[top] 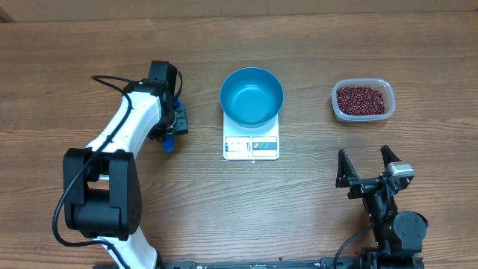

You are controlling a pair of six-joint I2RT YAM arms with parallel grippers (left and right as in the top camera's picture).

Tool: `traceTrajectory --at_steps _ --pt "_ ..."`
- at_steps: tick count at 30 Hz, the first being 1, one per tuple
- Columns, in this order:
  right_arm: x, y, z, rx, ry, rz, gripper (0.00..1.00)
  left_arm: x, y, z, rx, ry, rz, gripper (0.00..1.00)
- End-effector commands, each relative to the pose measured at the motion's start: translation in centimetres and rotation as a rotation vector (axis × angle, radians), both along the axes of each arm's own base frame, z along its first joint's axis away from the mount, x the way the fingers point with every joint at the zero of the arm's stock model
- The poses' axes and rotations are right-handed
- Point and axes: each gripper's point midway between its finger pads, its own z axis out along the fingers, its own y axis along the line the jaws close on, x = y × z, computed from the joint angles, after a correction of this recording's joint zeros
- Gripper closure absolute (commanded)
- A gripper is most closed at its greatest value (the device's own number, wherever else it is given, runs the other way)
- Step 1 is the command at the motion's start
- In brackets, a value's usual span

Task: Scoop item into bowl and weigh 150g on scale
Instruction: 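Lower the left gripper and close it on the blue scoop handle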

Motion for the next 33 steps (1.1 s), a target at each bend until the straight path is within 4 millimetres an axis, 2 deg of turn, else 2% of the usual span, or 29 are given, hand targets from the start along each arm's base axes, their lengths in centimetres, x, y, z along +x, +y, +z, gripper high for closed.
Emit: traceTrajectory --at_steps 1,9,12,15,16,17,18,19,30,32,33 --pt "0.03 -0.18 -0.19 -0.001 -0.003 -0.008 0.00 -0.22 -0.44 -0.51 -0.016 0.009 0.003 0.45" --pt "0.03 -0.18 -0.20 -0.001 -0.003 -0.008 0.00 -0.47 -0.58 -0.70 -0.027 0.015 0.042 0.53" --pt "0.03 -0.18 -0.19 -0.001 -0.003 -0.008 0.00 -0.51 -0.56 -0.70 -0.029 0.015 0.069 0.53" --pt "0.03 -0.18 -0.19 -0.001 -0.003 -0.008 0.00 -0.37 -0.30 -0.68 -0.017 0.007 0.088 0.48" --pt "0.03 -0.18 -0.20 -0.001 -0.003 -0.008 0.00 -0.20 -0.27 -0.66 -0.018 0.001 0.089 0.44" --pt "0.03 -0.18 -0.20 -0.001 -0.003 -0.008 0.00 -0.01 -0.31 -0.63 -0.020 -0.007 0.089 0.29" --pt "0.03 -0.18 -0.19 -0.001 -0.003 -0.008 0.00 0.09 -0.36 -0.62 -0.022 -0.011 0.088 0.10" --pt "0.03 -0.18 -0.20 -0.001 -0.003 -0.008 0.00 0.17 -0.36 -0.61 -0.022 -0.014 0.082 0.00" --pt "0.03 -0.18 -0.19 -0.001 -0.003 -0.008 0.00 -0.20 -0.64 -1.21 -0.045 0.011 0.063 0.00" --pt "0.03 -0.18 -0.20 -0.001 -0.003 -0.008 0.00 -0.04 -0.60 -1.23 -0.042 0.005 0.063 0.06" --pt "0.03 -0.18 -0.19 -0.001 -0.003 -0.008 0.00 0.08 -0.57 -1.21 -0.043 0.000 0.065 0.12"
